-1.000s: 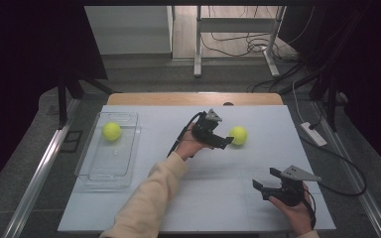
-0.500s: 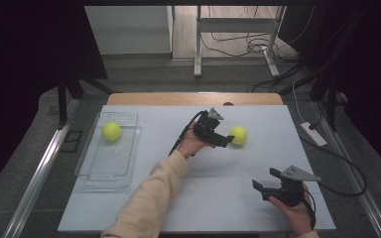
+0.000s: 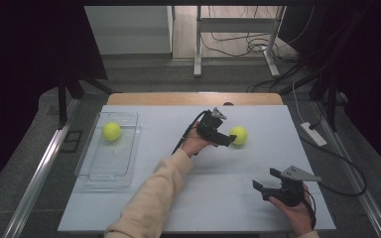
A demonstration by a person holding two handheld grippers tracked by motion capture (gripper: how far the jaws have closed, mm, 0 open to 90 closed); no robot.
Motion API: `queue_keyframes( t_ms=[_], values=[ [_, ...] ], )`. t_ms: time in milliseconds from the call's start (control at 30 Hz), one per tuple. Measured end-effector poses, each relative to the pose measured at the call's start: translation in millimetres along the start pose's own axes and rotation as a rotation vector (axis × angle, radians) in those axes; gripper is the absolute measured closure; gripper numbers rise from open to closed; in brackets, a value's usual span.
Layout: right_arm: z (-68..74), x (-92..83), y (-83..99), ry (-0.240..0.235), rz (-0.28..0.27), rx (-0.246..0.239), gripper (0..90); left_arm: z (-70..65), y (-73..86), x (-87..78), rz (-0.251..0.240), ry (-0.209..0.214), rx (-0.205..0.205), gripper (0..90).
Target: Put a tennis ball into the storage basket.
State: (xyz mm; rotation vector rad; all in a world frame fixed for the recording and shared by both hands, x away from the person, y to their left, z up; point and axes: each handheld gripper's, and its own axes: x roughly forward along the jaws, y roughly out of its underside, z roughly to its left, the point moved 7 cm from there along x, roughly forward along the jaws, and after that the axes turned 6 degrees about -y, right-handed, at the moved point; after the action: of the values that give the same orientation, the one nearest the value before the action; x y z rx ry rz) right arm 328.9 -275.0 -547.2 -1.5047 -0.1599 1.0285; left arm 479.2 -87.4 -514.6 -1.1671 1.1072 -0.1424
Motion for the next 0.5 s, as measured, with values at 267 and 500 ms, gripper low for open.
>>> queue_keyframes(
  t_ms=[267, 500],
  values=[
    [-0.6, -0.7, 1.3, 0.0, 0.003, 0.003, 14.3, -1.6, -1.8, 6.0, 0.007, 0.002, 0.002, 10.1],
    [-0.4, -0.9, 1.4, 0.0, 0.002, 0.002, 14.2, -4.0, -3.8, 11.1, 0.009, 0.006, 0.004, 10.1]
  ],
)
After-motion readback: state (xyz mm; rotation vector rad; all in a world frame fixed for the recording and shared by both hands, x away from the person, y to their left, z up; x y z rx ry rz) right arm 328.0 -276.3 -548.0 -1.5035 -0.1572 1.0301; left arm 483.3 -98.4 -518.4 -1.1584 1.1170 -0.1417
